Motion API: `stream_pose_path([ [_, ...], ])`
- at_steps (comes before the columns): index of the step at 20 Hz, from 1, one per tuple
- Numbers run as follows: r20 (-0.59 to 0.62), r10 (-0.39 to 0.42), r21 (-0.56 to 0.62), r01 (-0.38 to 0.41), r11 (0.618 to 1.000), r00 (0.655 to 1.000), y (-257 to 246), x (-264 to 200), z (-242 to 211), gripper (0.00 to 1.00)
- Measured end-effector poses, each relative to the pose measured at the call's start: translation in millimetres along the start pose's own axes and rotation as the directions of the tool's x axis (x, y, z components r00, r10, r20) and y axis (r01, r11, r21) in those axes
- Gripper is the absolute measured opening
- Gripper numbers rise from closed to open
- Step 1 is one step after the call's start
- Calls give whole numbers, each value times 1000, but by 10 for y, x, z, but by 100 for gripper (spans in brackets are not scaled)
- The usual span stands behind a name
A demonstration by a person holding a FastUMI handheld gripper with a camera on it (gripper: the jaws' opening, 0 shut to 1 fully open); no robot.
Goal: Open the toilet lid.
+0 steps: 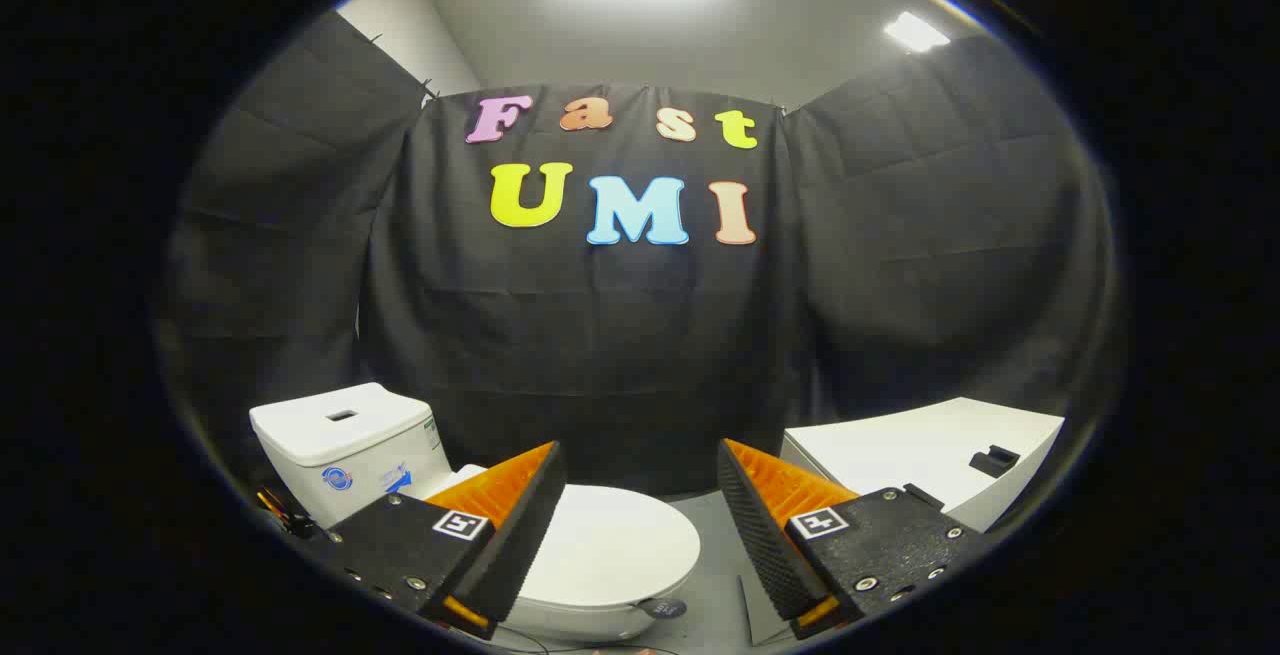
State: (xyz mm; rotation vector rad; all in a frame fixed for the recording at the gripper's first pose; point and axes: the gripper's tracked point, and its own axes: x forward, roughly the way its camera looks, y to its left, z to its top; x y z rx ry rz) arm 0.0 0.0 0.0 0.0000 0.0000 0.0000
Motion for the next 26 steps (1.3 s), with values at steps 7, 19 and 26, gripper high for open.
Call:
stream_pose_path([
  [7, 7, 27, -34, -27, 999, 1000, 87, -72, 64, 94],
  [19, 73, -68, 70, 62, 996, 995, -217, -217, 250, 94],
  [26, -18, -91, 194, 93, 977, 996, -274, -174, -32, 94],
])
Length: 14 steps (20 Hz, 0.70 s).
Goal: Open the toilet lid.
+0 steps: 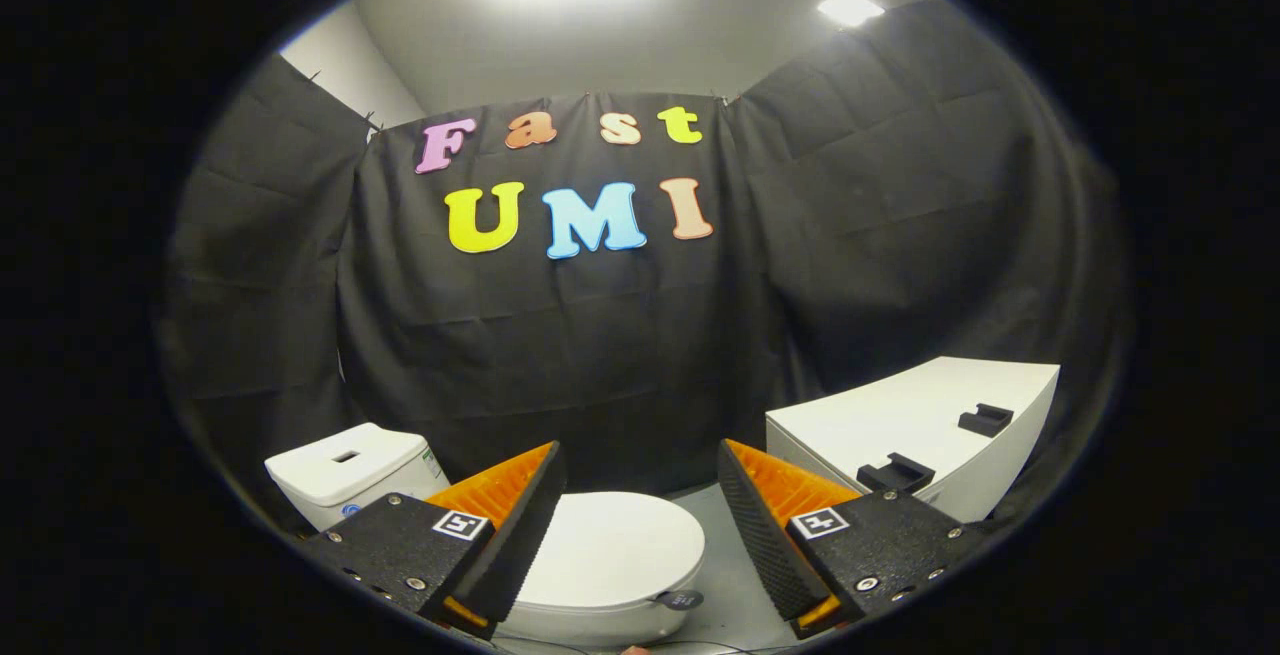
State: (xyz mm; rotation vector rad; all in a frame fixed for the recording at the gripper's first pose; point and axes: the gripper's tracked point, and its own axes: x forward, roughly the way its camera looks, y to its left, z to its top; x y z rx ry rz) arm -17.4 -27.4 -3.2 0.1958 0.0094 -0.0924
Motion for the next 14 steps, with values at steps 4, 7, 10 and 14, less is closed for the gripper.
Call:
stream_pose_path([
  [4, -57, 20, 80, -15, 997, 998, 70, 2, -156, 96],
  [7, -109, 11, 124, 2, 992, 994, 47, 18, -286, 96],
  [10, -158, 38, 218, -3, 976, 987, 114, 40, -445, 96],
  [14, -237, 46, 293, 26, 956, 970, 100, 90, -760, 96],
])
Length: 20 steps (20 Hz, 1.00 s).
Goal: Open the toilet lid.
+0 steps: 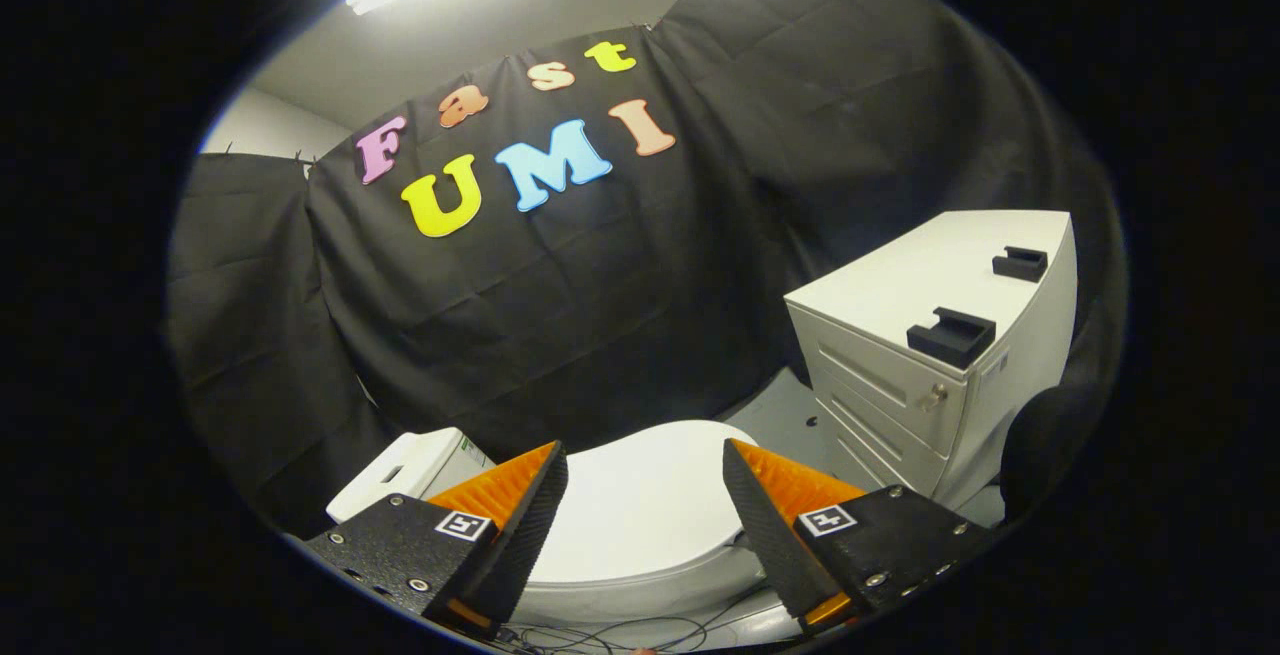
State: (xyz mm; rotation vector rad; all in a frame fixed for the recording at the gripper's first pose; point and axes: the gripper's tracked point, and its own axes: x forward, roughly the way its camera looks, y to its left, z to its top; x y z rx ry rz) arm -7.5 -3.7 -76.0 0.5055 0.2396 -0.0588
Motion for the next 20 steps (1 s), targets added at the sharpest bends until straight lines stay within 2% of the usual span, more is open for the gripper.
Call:
stream_pose_path([
  [5, -119, -34, 97, 46, 994, 992, -218, 105, -442, 96],
  [10, -240, -63, 162, 104, 981, 969, -431, 199, -845, 96],
  [14, -270, -62, 264, 136, 955, 961, -559, 199, -1039, 96],
  [17, -329, -98, 276, 195, 941, 939, -710, 194, -1268, 96],
  [20, -353, -102, 340, 229, 912, 930, -722, 183, -1373, 95],
])
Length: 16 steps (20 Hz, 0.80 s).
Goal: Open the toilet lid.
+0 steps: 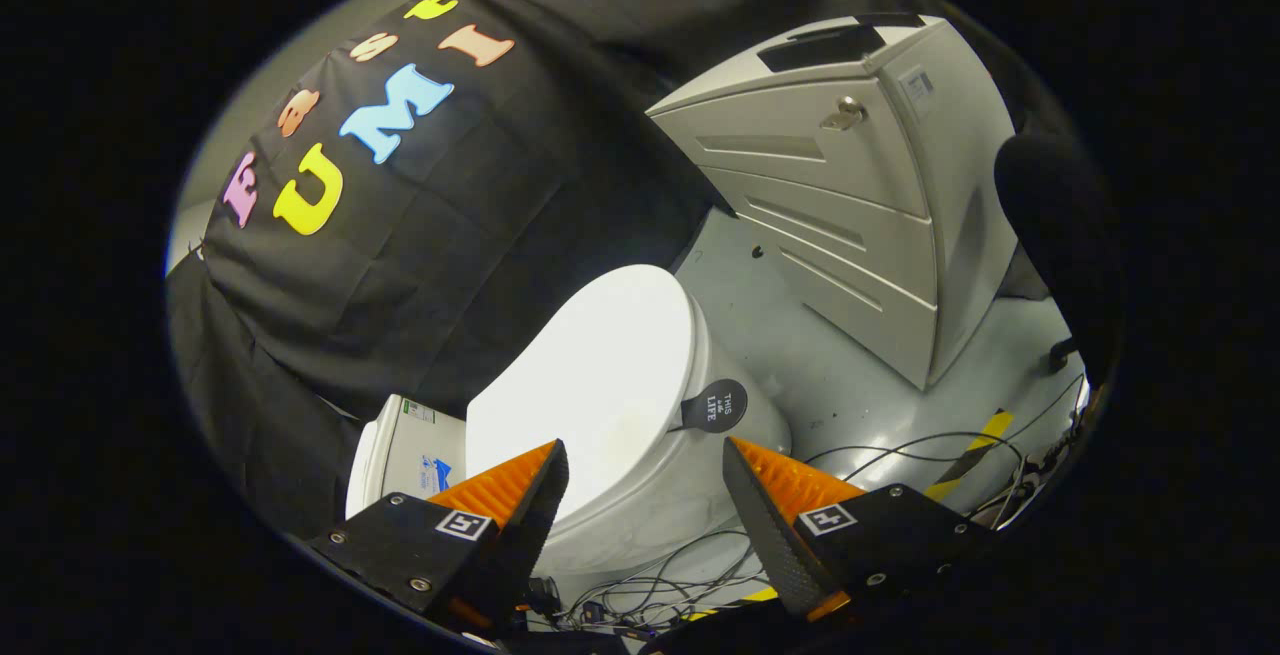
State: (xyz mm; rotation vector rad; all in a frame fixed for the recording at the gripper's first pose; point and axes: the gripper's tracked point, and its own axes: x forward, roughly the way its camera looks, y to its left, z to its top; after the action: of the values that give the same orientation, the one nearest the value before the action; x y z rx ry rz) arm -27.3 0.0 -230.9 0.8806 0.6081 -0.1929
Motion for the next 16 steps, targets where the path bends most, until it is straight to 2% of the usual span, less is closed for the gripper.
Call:
stream_pose_path([
  [4, -16, -46, 57, 47, 997, 999, -152, 133, -67, 95],
  [11, -33, -51, 166, 56, 985, 998, -299, 433, -150, 94],
  [16, -44, -26, 236, 36, 971, 999, -400, 694, -171, 86],
])
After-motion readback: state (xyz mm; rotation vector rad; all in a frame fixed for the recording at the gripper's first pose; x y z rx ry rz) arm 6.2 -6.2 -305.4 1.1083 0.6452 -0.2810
